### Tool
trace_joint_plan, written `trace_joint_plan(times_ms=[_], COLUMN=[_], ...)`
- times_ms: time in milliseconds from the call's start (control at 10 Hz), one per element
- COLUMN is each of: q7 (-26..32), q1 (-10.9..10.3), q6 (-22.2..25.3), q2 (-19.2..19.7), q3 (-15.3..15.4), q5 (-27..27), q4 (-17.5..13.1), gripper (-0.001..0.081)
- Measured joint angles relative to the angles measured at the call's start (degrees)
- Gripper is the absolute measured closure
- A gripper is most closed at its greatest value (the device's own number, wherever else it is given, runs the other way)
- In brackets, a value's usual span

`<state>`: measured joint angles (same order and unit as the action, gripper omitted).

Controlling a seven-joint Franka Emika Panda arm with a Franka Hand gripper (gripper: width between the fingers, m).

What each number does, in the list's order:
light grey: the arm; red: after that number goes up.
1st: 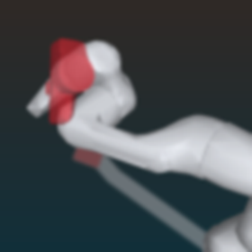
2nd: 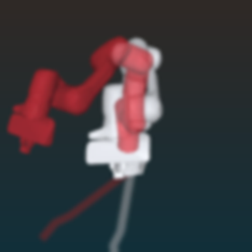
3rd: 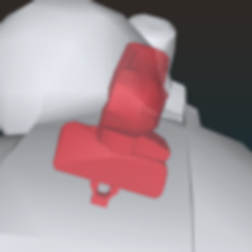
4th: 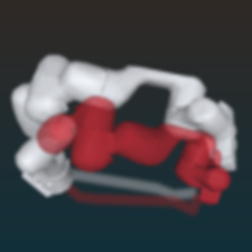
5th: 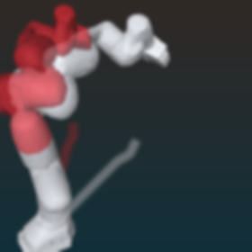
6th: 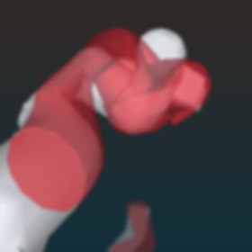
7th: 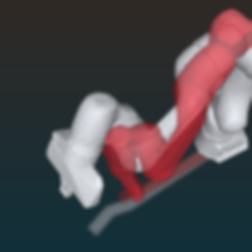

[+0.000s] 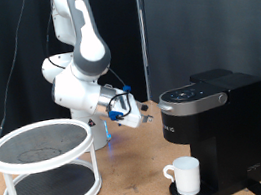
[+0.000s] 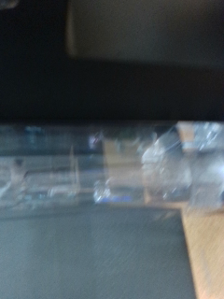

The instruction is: Make a cup of coffee with the keurig machine

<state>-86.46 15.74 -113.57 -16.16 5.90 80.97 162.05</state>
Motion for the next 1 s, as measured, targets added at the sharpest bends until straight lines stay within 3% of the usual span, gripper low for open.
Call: trace_joint_plan(times_ms=[400,1000], q7=[-6.52,-11.86], q1=[-0.03,-0.01], q6=[2.33,9.46], q2=[-8.3,-20.16], q3=[1.0,-0.26], q5=[-2.44,-0.31], q4=[0.46,-0.18], gripper=[0.0072,0.0072])
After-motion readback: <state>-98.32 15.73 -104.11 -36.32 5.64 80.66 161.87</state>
